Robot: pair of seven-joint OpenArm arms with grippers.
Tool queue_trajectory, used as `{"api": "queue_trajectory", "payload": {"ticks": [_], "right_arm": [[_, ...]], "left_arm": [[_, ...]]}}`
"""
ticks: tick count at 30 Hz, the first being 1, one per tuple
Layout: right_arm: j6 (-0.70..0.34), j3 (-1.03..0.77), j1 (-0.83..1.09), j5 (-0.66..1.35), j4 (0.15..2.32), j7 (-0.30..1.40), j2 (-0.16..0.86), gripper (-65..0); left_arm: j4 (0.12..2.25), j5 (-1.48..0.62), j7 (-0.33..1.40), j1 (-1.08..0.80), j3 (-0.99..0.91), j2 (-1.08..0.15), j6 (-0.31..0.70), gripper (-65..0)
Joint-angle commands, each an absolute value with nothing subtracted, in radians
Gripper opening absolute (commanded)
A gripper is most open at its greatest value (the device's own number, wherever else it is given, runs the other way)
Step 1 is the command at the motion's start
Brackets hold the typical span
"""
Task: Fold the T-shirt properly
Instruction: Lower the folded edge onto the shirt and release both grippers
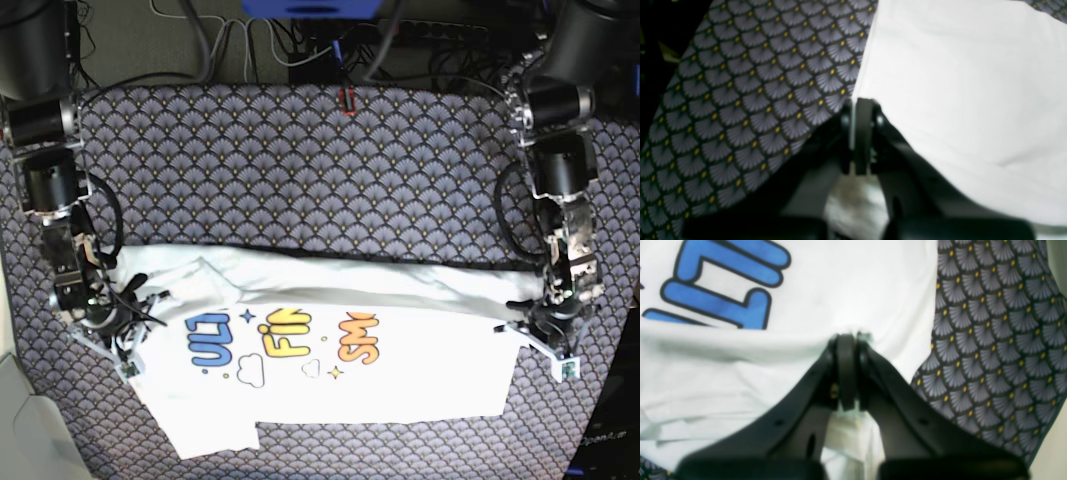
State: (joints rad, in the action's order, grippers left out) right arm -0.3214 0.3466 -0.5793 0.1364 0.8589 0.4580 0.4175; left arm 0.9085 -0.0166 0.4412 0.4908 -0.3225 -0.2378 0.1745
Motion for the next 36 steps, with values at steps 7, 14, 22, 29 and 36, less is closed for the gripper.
{"api": "queue_trajectory", "payload": {"ticks": [7,14,22,29,36], "right_arm": [[-0.318,0.367,-0.674,0.139,0.768,0.372,0.43,-65.0],[-0.318,0.444,-0.694,0.139,0.734,0.34,0.43,-65.0],[-0.314,0.444,-0.705,0.139,0.734,0.338,0.429,-65.0],[-0.312,0.44,-0.72,0.139,0.734,0.338,0.429,-65.0],[-0.312,0.438,-0.714,0.139,0.734,0.341,0.409,-65.0]], "left_arm": [[0.926,-0.021,0.409,0.527,-0.318,-0.249,0.173,-64.5],[0.926,-0.021,0.407,0.527,-0.321,-0.249,0.173,-64.5],[0.926,-0.021,0.406,0.529,-0.32,-0.249,0.173,-64.5],[0.926,-0.021,0.346,0.529,-0.321,-0.248,0.171,-64.5],[0.868,-0.021,0.331,0.526,-0.321,-0.249,0.171,-64.5]]}}
